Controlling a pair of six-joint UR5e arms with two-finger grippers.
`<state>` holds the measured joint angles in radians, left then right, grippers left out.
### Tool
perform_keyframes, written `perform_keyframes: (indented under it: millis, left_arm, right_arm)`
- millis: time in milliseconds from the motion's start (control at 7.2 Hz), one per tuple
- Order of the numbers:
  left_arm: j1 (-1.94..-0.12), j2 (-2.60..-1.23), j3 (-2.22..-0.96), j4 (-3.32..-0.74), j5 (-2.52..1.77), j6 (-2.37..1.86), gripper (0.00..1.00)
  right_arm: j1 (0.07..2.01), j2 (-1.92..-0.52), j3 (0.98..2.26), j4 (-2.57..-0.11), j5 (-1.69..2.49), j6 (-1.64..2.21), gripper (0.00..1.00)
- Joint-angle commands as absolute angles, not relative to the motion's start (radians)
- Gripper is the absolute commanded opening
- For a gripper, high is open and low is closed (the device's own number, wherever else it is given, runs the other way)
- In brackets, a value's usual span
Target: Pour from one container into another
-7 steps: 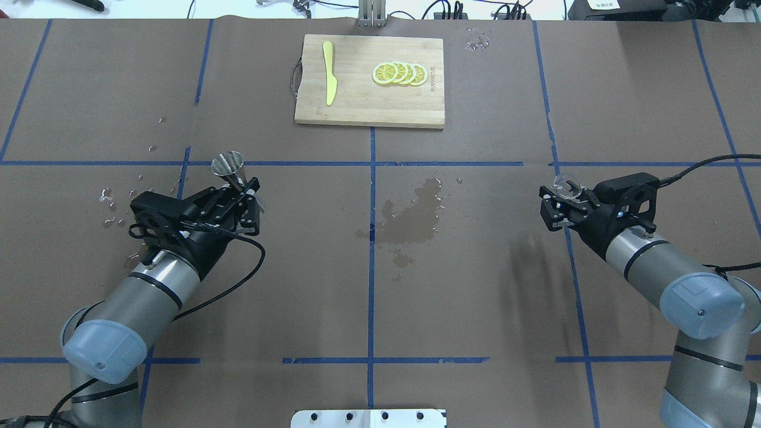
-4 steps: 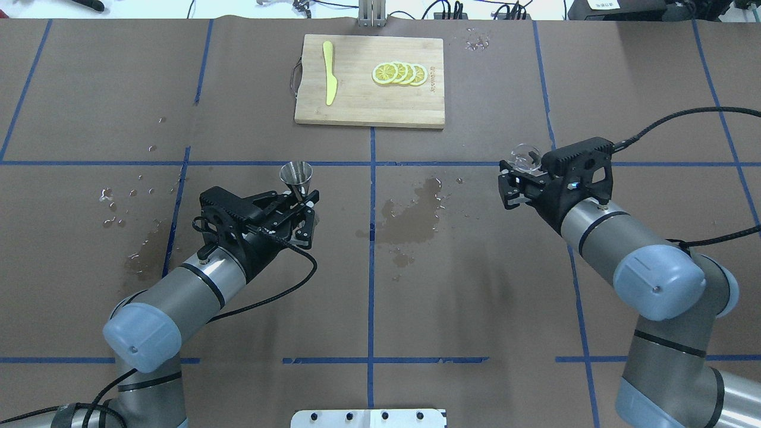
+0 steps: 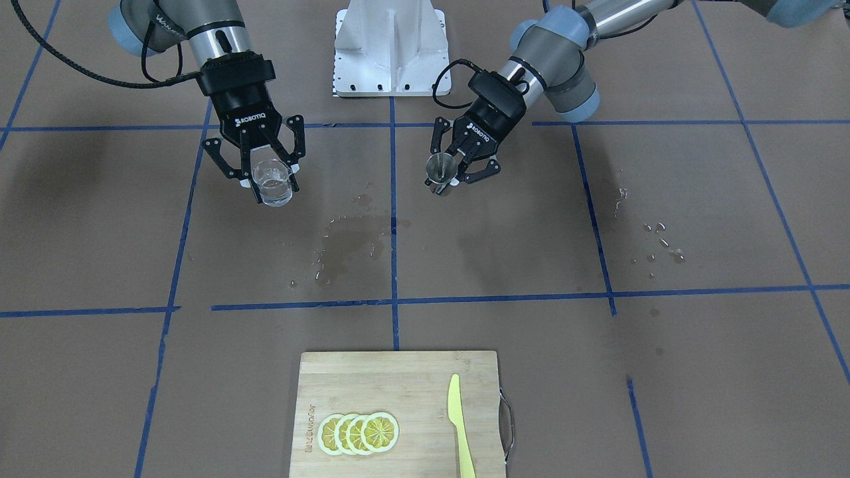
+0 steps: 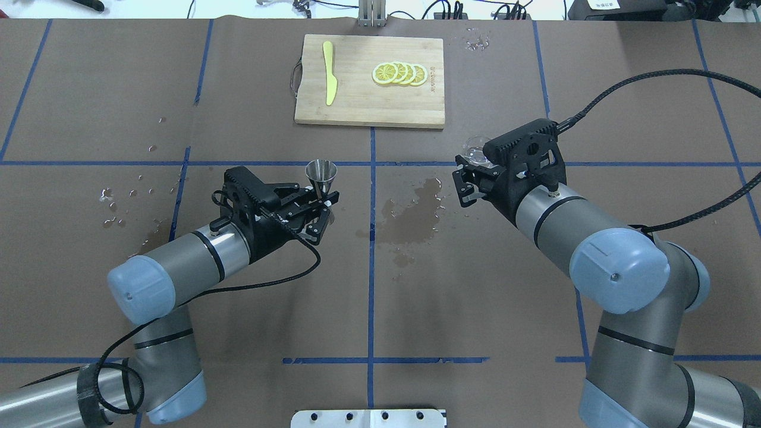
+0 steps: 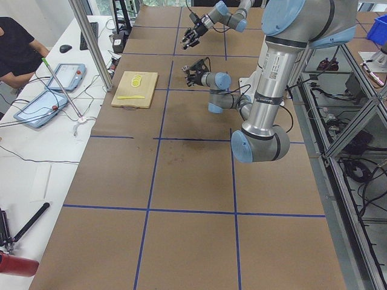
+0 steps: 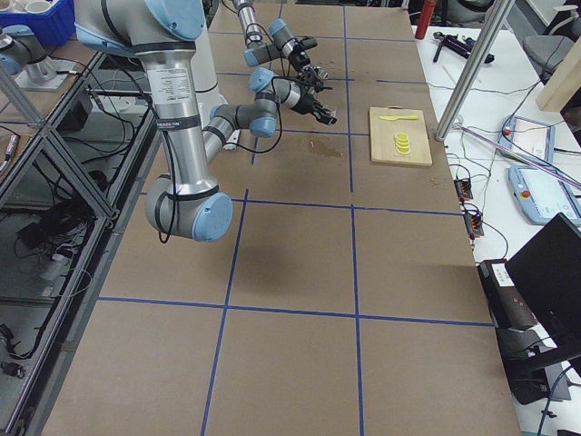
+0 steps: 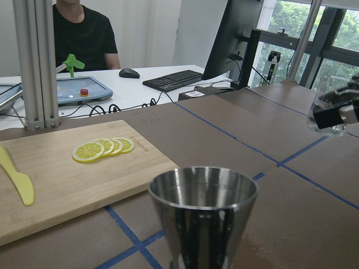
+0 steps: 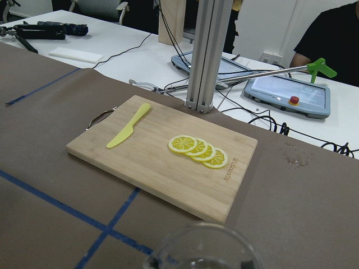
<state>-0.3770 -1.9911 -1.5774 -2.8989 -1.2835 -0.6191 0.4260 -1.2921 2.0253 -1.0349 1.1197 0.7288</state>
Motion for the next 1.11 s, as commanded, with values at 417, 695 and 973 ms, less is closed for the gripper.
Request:
perform_keyframes:
  millis: [417,695,973]
  left_arm:
    - [-0.380,-2.088,-1.447,-2.981,-1.341,-0.611,0.00]
    - [-0.380,-2.134,-1.408,-2.981,-1.338,-0.611,0.00]
    - [-0.379,-2.166,-1.384,-2.979,-1.338,-0.611,0.00]
  right_arm:
    - [0.397,-1.146,2.036,-1.315,1.123,0.577,0.00]
    - [0.383,-1.138,2.032,-1.315,1.129,0.463,0.00]
    - [0.383,-1.120,2.033,-1.315,1.123,0.440,0.00]
